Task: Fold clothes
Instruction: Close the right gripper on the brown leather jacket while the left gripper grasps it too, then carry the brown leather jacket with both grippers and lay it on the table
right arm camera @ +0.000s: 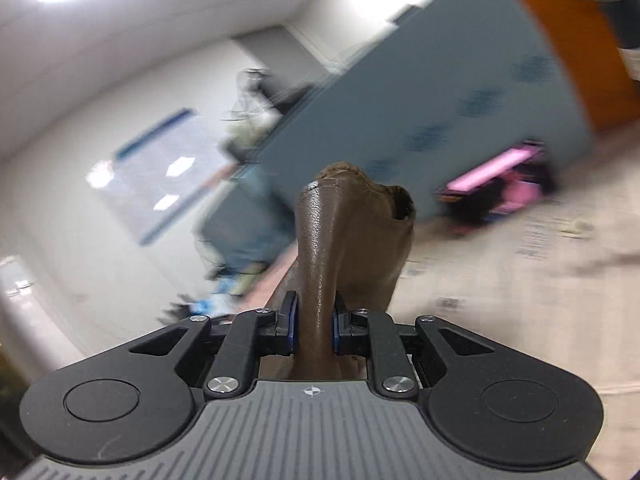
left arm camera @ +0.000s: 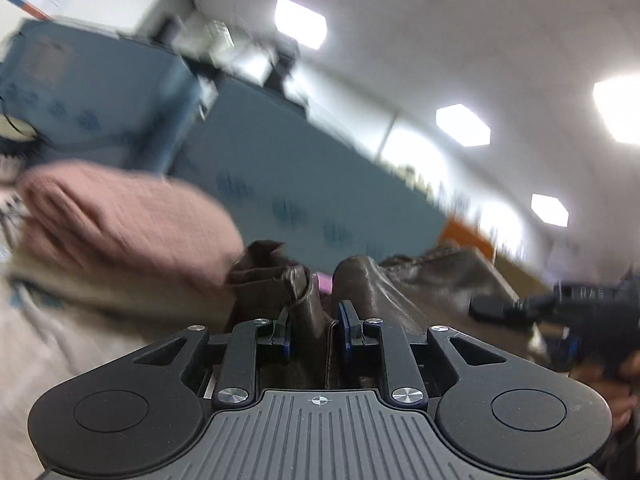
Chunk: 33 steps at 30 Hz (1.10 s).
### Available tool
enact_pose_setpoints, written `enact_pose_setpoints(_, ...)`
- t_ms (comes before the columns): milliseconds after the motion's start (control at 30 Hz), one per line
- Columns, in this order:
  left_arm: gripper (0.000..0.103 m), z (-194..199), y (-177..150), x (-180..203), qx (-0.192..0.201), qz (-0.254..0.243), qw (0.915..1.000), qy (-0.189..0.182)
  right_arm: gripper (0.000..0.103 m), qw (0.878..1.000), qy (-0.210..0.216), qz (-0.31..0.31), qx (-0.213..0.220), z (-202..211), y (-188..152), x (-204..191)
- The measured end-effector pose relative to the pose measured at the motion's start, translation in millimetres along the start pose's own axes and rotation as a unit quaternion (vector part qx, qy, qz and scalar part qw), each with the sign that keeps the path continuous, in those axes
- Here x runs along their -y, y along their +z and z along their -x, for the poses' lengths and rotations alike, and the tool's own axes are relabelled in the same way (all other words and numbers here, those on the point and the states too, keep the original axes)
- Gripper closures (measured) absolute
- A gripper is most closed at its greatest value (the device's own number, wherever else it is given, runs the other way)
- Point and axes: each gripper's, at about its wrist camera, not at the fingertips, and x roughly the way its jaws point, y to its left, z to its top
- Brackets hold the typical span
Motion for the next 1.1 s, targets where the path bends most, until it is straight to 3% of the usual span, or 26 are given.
enact_pose_setpoints(100, 0.083, -22, -14, 5, -0.071, -0.012, 0.9972, 0.019, 0.088, 0.998, -0.062, 0.012, -0.025, -3, -3, 20)
enact_pose_setpoints(200, 0.081, -25, -18, 6, -0.087, -0.028, 0.9952, 0.034, 0.085, 0.995, -0.097, 0.017, -0.033, -5, -7, 37)
enact_pose_setpoints(300, 0.071, -22, -20, 5, -0.104, -0.031, 0.9934, 0.037, 0.077, 0.99, -0.136, 0.006, -0.027, -8, -3, 40)
enact_pose_setpoints(367, 0.057, -16, -23, 5, -0.109, -0.04, 0.9925, 0.039, 0.068, 0.987, -0.158, 0.005, -0.017, -1, 0, 34)
enact_pose_setpoints(467, 0.039, 0, -21, 11, -0.085, -0.065, 0.9936, 0.035, 0.062, 0.985, -0.167, 0.031, 0.03, 33, 3, 20)
enact_pose_setpoints(567, 0.028, 21, -17, 19, -0.054, -0.12, 0.991, 0.025, 0.048, 0.979, -0.168, 0.065, 0.096, 95, 2, -7)
enact_pose_setpoints(700, 0.026, 54, -2, 28, -0.013, -0.212, 0.9766, 0.033, 0.033, 0.947, -0.229, 0.122, 0.188, 197, -6, -59)
enact_pose_setpoints(800, 0.023, 82, 16, 26, 0.032, -0.263, 0.9626, 0.059, 0.025, 0.905, -0.307, 0.142, 0.258, 281, -20, -103)
enact_pose_setpoints(867, 0.017, 99, 29, 24, 0.063, -0.28, 0.9552, 0.071, 0.024, 0.864, -0.375, 0.15, 0.3, 334, -34, -136)
enact_pose_setpoints(933, 0.017, 114, 39, 25, 0.09, -0.299, 0.9467, 0.077, 0.02, 0.815, -0.442, 0.156, 0.339, 386, -48, -170)
enact_pose_setpoints(1033, 0.017, 129, 52, 24, 0.112, -0.339, 0.9291, 0.097, 0.01, 0.731, -0.549, 0.196, 0.355, 427, -68, -213)
enact_pose_setpoints(1100, 0.016, 143, 60, 22, 0.118, -0.391, 0.9037, 0.129, 0.007, 0.667, -0.615, 0.222, 0.358, 452, -81, -241)
